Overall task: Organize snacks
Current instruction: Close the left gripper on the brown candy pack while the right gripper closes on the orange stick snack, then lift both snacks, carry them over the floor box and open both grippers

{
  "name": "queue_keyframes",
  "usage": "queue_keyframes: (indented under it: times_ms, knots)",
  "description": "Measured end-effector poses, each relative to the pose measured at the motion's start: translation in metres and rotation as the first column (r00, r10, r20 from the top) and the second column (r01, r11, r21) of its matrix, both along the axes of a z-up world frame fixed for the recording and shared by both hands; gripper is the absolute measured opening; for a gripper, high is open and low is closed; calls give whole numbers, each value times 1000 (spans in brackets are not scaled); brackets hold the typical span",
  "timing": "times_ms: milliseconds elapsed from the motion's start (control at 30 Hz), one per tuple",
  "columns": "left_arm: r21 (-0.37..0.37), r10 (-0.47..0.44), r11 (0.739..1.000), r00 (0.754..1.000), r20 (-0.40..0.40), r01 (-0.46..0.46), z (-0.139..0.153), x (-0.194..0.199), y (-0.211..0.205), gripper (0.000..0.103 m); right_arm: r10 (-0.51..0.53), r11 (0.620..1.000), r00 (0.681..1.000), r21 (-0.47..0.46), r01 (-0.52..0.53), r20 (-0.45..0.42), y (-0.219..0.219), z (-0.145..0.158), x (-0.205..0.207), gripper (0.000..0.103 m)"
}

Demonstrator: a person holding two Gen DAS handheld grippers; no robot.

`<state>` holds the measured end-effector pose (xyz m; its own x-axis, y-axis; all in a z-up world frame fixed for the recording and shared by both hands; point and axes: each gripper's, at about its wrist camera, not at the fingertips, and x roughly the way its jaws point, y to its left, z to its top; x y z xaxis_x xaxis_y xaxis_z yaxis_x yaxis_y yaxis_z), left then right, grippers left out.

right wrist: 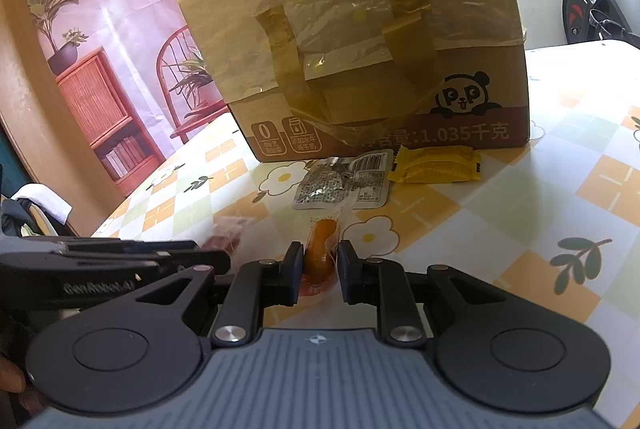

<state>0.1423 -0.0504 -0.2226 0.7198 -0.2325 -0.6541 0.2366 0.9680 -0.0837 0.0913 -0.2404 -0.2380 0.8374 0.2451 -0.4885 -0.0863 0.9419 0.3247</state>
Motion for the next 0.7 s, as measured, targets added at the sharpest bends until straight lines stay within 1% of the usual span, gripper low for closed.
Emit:
queue_keyframes:
  times_ms: [67,167,233,333,433,500,633,700]
  knots:
    - [-6,4,1000,1000,19,-3,9,3,4,40,-13,1000,1000,12,13,7,-2,1,-1,20]
    - [-24,5,1000,997,77,-3,31,9,9,40,-39,998,999,47,39,6,-11,10,0,20]
    - [-37,8,999,994,113,-4,49,13,12,40,-50,998,998,29,49,37,-14,23,0,20]
    - [-43,-10,999,982,189,18,80,18,15,40,-55,998,993,14,54,101,-18,51,0,20]
    - [-35,-31,999,962,271,42,113,25,18,41,-53,998,983,-14,57,178,-22,84,2,20]
    - [-36,-41,998,949,312,54,132,31,19,41,-49,998,972,-31,57,231,-24,106,4,20]
    - [-51,-57,996,937,345,80,160,54,12,41,-50,998,949,-30,62,310,-30,146,16,20]
    - [-45,-77,994,931,357,99,170,68,3,41,-57,998,945,-20,67,321,-33,162,29,20]
